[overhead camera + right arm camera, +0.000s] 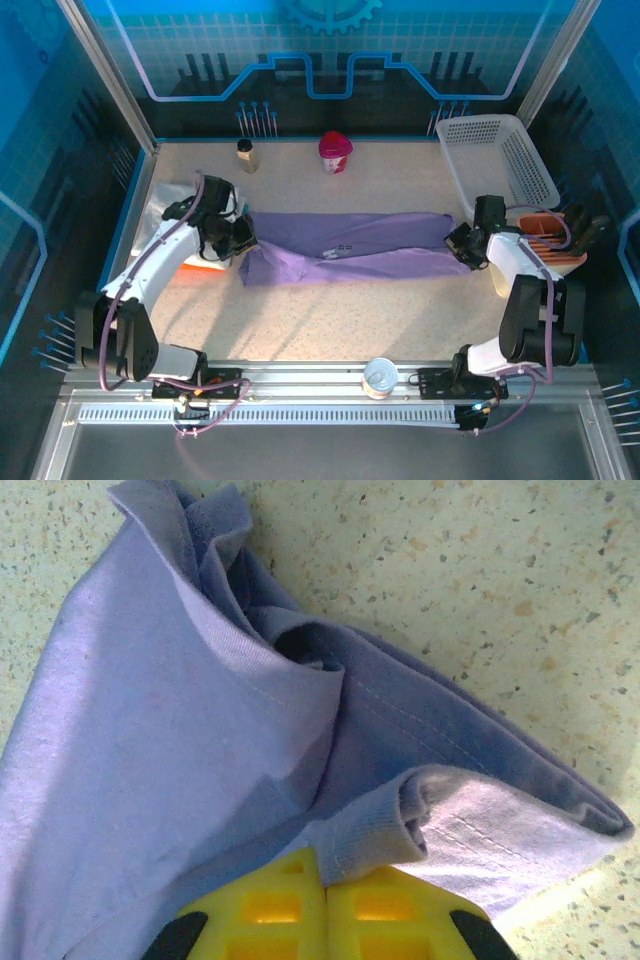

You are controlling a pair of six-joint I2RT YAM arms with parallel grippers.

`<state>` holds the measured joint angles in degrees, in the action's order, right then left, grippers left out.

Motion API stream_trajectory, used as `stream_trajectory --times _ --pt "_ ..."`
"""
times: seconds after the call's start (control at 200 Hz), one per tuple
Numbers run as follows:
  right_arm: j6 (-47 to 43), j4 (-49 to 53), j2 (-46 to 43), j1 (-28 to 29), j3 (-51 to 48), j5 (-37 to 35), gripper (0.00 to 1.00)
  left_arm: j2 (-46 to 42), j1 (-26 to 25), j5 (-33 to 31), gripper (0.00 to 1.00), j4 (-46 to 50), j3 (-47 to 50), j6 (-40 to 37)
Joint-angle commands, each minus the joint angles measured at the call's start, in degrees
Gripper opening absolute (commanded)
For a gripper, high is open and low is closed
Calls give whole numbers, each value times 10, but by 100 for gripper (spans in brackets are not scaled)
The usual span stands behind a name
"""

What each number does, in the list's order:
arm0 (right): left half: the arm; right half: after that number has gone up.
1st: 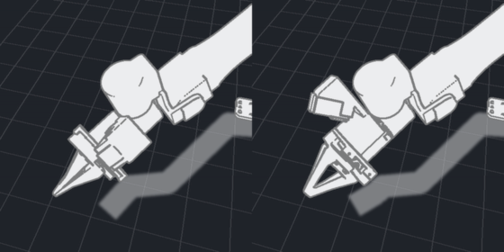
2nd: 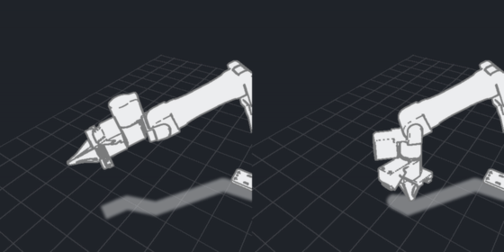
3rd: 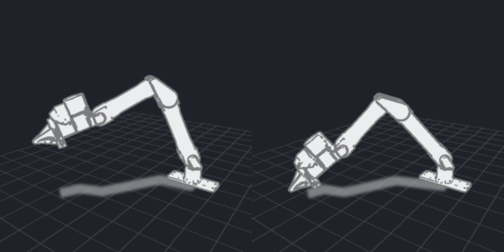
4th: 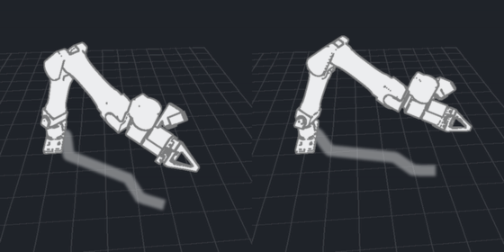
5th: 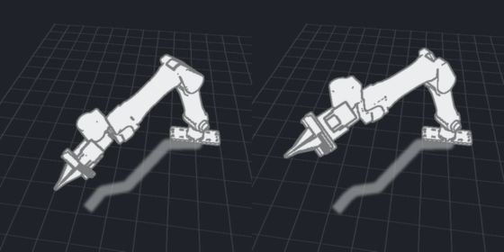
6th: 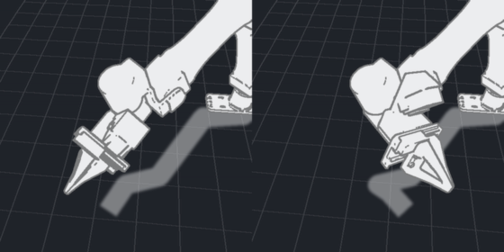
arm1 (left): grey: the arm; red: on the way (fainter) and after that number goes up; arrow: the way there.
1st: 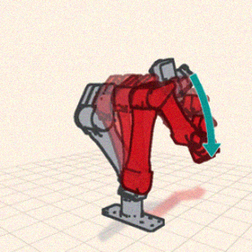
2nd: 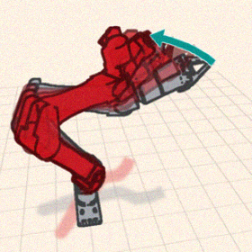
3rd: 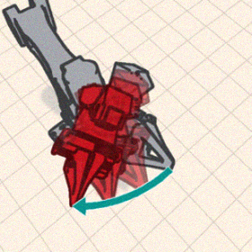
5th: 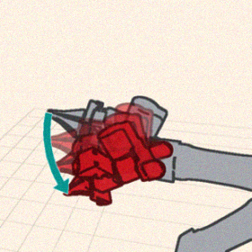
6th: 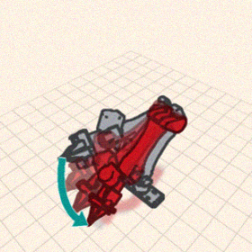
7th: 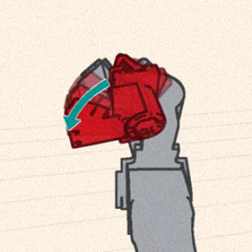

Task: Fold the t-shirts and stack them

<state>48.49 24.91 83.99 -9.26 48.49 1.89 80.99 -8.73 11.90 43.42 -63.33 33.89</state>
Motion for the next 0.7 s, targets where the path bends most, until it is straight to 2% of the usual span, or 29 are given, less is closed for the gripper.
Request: stream_trajectory --times 0.0,0.255,0.38,0.42,0.495,0.63,0.695 --pt "8 -9 11 8 15 -19 0 19 7 12 0 -9 -32 -24" --pt "11 -17 40 8 30 -26 0 67 10 20 0 -20 -53 -34" --pt "10 -24 51 7 35 -24 4 92 12 23 0 -28 -64 -36" --pt "10 -26 51 7 35 -20 7 103 13 23 0 -28 -70 -38" --pt "7 -29 50 7 37 -13 18 125 14 23 0 -31 -81 -39" --pt "-1 -40 45 7 37 1 28 171 21 8 0 -30 -108 -41" --pt "-9 -38 44 7 39 8 40 195 25 12 2 -32 -120 -38"
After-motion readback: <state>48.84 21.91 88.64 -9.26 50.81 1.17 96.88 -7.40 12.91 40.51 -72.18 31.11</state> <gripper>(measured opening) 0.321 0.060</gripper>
